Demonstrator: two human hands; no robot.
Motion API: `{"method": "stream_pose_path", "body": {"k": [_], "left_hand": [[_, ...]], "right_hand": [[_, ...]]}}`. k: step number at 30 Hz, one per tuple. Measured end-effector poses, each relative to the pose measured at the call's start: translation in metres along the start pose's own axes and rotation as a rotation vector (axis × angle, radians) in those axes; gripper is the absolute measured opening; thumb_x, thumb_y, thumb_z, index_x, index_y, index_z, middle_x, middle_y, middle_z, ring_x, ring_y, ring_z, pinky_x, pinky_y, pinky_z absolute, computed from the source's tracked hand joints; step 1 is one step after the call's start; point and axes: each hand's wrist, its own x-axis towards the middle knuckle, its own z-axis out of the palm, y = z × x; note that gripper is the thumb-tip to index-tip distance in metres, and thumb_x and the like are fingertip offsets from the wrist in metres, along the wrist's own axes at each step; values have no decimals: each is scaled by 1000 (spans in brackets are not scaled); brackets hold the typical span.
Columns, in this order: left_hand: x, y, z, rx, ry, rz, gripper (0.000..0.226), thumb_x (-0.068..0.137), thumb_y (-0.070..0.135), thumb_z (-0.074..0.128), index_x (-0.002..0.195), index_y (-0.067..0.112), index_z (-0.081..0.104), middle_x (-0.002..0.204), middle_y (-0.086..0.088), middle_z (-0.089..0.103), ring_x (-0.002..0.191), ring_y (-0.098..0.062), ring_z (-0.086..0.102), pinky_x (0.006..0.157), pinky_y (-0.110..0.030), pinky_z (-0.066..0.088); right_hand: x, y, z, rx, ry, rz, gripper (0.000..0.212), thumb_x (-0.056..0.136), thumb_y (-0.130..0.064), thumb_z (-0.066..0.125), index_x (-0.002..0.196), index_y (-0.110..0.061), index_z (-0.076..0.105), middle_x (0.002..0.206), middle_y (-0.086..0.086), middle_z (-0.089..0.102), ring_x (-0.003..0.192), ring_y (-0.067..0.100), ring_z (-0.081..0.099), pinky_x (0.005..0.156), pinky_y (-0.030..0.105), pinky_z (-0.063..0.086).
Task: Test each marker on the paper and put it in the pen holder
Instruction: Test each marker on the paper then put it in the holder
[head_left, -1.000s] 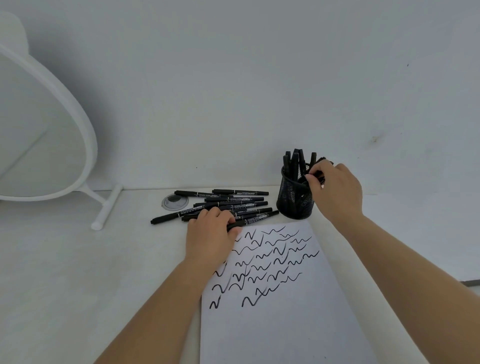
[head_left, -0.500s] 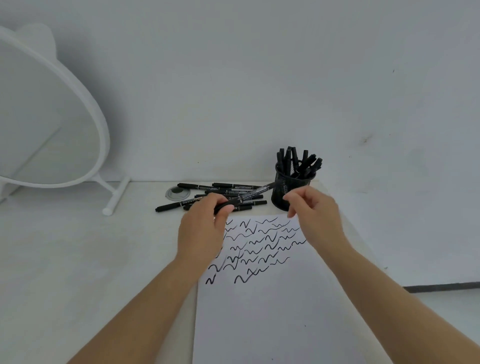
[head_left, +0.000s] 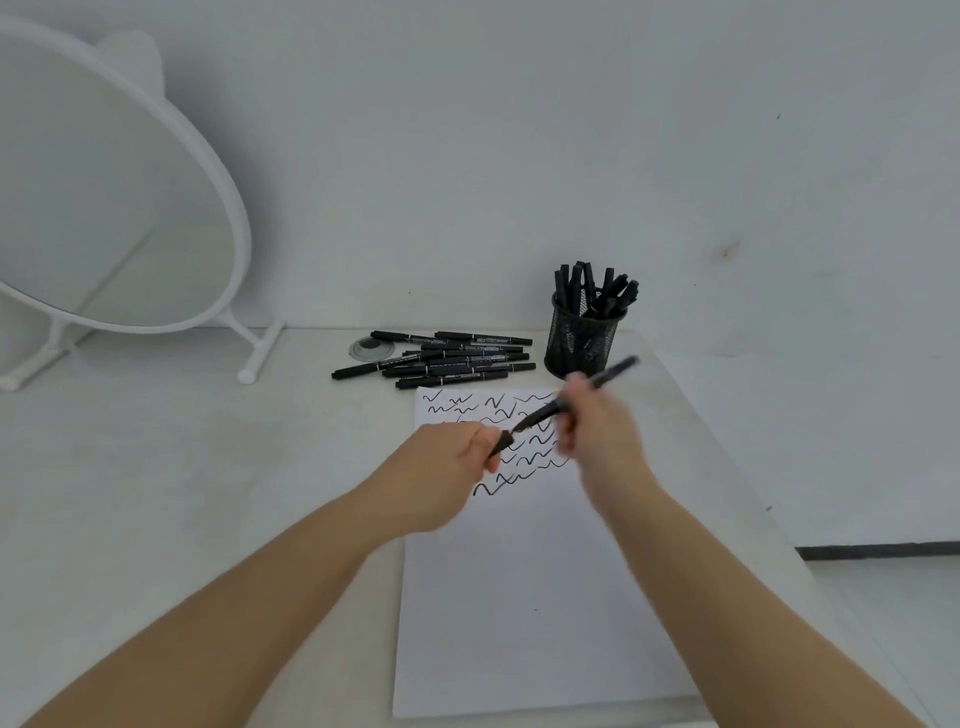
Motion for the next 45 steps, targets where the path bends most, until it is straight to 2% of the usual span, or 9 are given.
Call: {"method": "stream_pose_path", "body": {"k": [4, 8, 14, 18, 22, 33, 37, 41, 45], "left_hand": [[-3, -38, -27, -289, 160, -184, 41, 98, 24, 31, 63, 19, 51, 46, 8, 40, 48, -13, 34, 50, -29, 26], [-3, -62, -28, -230, 354, -142, 36, 97, 26, 33, 69, 21, 54, 58, 4, 42, 53, -16, 37, 53, -29, 30], [-10, -76, -17, -158, 284, -95, 17, 95, 25, 41, 82, 27, 52, 58, 9, 51, 54, -2, 48, 51, -12, 36], [-16, -79, -13, -156, 234, -48, 17, 93, 29, 43, 79, 28, 52, 55, 18, 56, 53, 1, 48, 53, -12, 37], [-16, -77, -13, -134, 218, -26, 16, 93, 31, 44, 80, 28, 52, 58, 23, 57, 54, 0, 47, 54, -14, 37], [-19, -77, -14, -121, 185, -16, 16, 93, 33, 44, 82, 27, 54, 62, 22, 58, 56, -3, 48, 54, -15, 38], [-18, -77, -13, -118, 181, -20, 16, 93, 33, 44, 82, 27, 54, 61, 21, 58, 55, -3, 48, 53, -14, 37], [-19, -77, -13, -117, 172, -12, 16, 93, 32, 45, 80, 30, 53, 60, 21, 57, 54, -2, 46, 53, -13, 36], [-20, -76, -13, -114, 146, 17, 12, 92, 32, 49, 83, 35, 57, 64, 21, 57, 56, 1, 45, 56, -10, 36]], "right_hand": [[9, -14, -39, 4, 269, -86, 28, 89, -23, 46, 62, -16, 49, 42, -6, 45, 42, 12, 36, 47, 26, 32], [-19, -7, -13, -193, 15, -188, 20, 86, -23, 58, 66, -22, 58, 47, -5, 61, 43, 5, 48, 46, 19, 37], [-43, 9, 27, -263, -399, -110, 24, 82, -14, 61, 60, -23, 62, 51, -3, 64, 46, 6, 53, 46, 10, 39], [-48, 34, 31, -207, -142, -141, 23, 83, -16, 59, 62, -23, 57, 47, -4, 59, 45, 5, 51, 51, 17, 41], [-48, 41, 30, -262, -177, -179, 23, 83, -18, 58, 65, -32, 59, 56, -4, 66, 54, 9, 57, 61, 30, 47], [-40, 50, 30, -322, -134, -220, 20, 84, -18, 55, 66, -27, 53, 54, -9, 62, 49, 4, 48, 47, 11, 36], [-39, 51, 27, -343, -77, -253, 20, 84, -18, 53, 67, -29, 52, 60, -2, 62, 49, 5, 45, 47, 13, 35], [-40, 45, 24, -246, 29, -351, 27, 87, -14, 56, 71, -36, 53, 64, -20, 61, 57, 4, 53, 54, 11, 39], [-39, 41, 22, -84, -3, -283, 24, 87, -10, 60, 79, -32, 57, 68, -8, 62, 64, 10, 58, 59, 17, 44]]}}
